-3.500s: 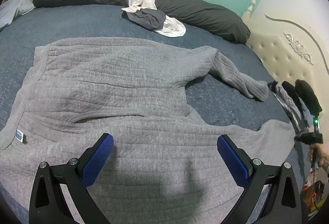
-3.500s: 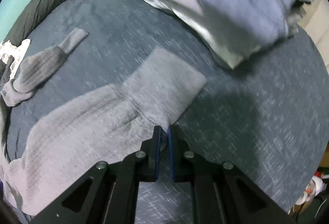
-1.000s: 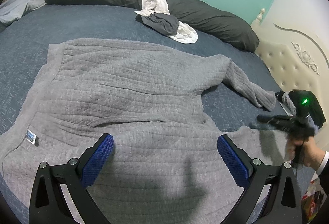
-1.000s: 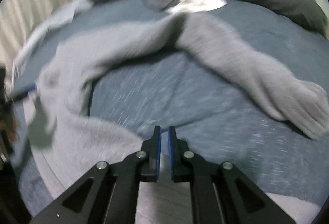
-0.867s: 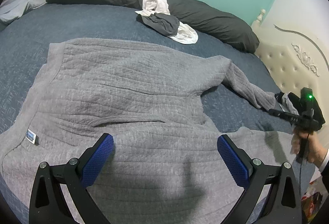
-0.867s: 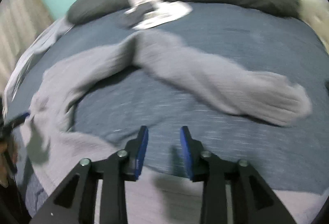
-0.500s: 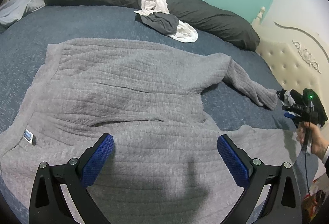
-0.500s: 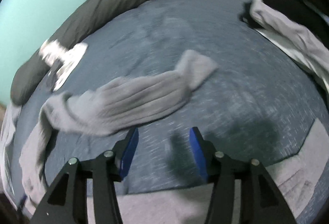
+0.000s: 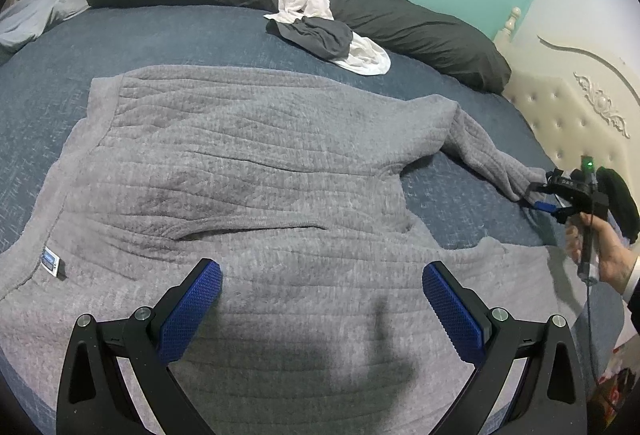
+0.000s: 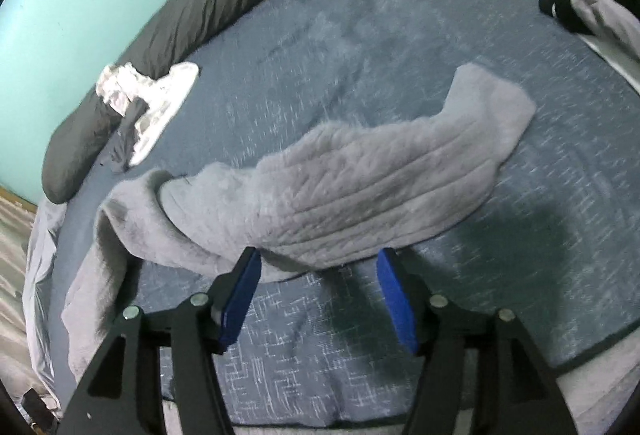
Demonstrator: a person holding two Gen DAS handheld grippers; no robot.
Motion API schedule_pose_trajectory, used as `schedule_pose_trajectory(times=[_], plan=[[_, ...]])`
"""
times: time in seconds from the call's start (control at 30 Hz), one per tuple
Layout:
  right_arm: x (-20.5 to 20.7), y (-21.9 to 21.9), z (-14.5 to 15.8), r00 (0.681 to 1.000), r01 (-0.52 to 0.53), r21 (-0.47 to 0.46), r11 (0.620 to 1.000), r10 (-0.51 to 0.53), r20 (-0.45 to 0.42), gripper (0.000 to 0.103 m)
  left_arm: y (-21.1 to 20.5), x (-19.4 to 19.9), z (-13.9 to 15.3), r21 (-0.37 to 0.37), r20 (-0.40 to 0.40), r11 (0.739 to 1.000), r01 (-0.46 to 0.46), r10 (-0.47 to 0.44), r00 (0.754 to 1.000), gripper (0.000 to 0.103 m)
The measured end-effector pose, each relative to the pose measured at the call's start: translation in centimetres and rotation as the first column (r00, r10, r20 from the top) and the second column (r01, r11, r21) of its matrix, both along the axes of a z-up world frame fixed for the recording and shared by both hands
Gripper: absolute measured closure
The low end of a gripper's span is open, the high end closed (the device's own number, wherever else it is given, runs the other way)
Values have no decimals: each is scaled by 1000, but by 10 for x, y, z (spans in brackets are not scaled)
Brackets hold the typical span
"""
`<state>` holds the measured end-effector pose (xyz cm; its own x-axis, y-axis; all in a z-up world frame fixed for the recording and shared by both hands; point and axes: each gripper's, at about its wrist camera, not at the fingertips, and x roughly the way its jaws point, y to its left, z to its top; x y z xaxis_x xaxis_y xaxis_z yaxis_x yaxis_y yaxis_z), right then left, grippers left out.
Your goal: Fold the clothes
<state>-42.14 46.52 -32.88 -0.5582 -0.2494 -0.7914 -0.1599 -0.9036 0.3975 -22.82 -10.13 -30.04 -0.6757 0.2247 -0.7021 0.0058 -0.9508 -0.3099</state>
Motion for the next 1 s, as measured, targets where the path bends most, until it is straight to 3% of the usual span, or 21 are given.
schedule_pose_trajectory(times=[0.17, 0.2, 0.27, 0.37, 0.67, 0.83, 1.0], plan=[[-10, -5, -7, 1000, 20, 16, 1000, -20, -7, 45, -1, -1, -1, -1, 2, 1000, -2, 2, 1000, 0], [-11, -5, -6, 1000, 22, 18, 1000, -22, -19, 51, -1, -1, -1, -1, 3, 1000, -2, 2, 1000, 0], [-13, -7, -4, 1000, 12, 39, 999, -11, -27, 74, -1, -2, -1, -2, 3, 1000, -2, 3, 1000, 0], [-12, -3, 14, 998, 8, 64, 998, -5, -59, 87, -1, -3, -3, -2, 7, 1000, -2, 2, 1000, 0], [-5, 19, 89, 984, 20, 132, 991, 3, -177, 92, 1, -2, 0, 6, 1, 1000, 4, -4, 1000, 0], [-1, 51, 137, 986, 58, 177, 983, -28, -165, 98, 0, -1, 3, 10, -4, 1000, 4, -3, 1000, 0], [-2, 77, 132, 996, 61, 194, 979, -47, -76, 98, 1, -1, 6, 9, -10, 1000, 7, -7, 1000, 0]])
